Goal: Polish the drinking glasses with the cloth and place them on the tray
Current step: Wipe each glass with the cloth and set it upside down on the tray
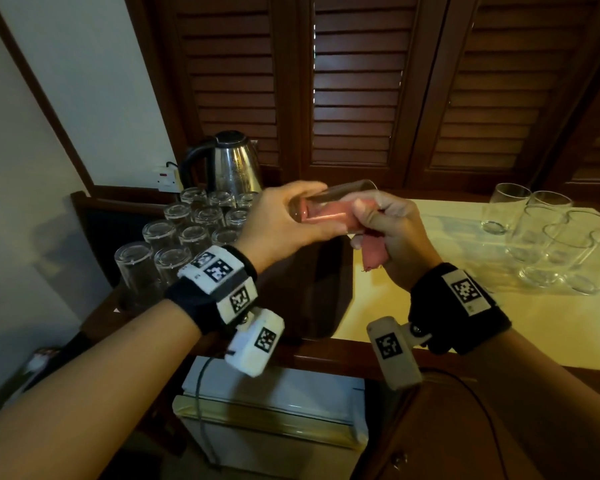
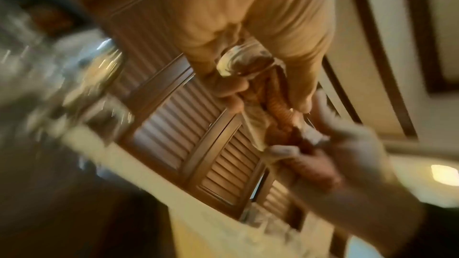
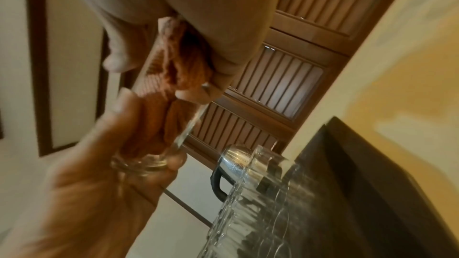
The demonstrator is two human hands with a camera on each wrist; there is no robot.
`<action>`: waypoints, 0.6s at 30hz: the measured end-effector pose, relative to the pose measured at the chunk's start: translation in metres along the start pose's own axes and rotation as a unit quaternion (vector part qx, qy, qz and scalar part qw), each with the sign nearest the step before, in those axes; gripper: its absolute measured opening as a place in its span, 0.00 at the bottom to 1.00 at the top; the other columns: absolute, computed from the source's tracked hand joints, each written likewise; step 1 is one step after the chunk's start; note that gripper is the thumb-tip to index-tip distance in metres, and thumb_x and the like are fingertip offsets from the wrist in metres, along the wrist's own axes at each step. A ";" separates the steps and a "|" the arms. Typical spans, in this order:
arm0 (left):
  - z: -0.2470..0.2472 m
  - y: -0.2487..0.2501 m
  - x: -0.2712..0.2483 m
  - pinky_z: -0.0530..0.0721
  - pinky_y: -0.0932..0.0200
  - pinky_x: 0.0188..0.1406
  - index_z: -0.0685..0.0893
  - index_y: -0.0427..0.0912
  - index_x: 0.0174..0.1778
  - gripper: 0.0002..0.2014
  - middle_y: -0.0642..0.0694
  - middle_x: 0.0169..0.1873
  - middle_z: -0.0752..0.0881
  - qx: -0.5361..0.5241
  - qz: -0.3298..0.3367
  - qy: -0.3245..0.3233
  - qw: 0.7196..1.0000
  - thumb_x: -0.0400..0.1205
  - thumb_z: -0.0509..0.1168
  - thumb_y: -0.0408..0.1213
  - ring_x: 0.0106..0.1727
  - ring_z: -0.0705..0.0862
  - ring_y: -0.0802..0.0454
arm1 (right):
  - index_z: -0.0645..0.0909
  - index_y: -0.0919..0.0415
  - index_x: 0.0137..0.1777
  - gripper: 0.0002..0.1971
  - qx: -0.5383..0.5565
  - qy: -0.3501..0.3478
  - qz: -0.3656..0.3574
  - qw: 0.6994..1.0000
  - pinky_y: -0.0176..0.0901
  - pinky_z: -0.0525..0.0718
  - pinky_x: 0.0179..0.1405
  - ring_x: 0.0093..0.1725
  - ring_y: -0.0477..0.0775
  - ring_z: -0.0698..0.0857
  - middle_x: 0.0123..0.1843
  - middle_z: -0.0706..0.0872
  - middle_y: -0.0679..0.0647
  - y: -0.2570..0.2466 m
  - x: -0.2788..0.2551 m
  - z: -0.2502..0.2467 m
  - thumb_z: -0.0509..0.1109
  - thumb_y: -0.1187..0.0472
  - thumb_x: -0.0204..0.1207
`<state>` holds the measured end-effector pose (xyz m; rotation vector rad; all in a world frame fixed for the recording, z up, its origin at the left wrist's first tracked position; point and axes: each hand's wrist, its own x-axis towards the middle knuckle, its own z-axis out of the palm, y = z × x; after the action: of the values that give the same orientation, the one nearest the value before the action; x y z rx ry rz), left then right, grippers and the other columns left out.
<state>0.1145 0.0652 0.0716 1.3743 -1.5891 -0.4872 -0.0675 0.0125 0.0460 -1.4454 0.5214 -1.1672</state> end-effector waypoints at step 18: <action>-0.019 0.005 0.005 0.75 0.80 0.48 0.77 0.56 0.72 0.37 0.66 0.58 0.80 0.061 0.025 -0.013 0.998 0.67 0.84 0.42 0.53 0.78 0.76 | 0.86 0.64 0.53 0.09 0.030 0.035 -0.009 0.999 0.37 0.84 0.32 0.44 0.64 0.81 0.45 0.91 0.56 0.004 0.008 0.010 0.74 0.64 0.74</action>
<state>0.1278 0.0667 0.0866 1.4213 -1.6946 -0.3854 -0.0544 0.0099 0.0464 -1.3648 0.5194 -1.2420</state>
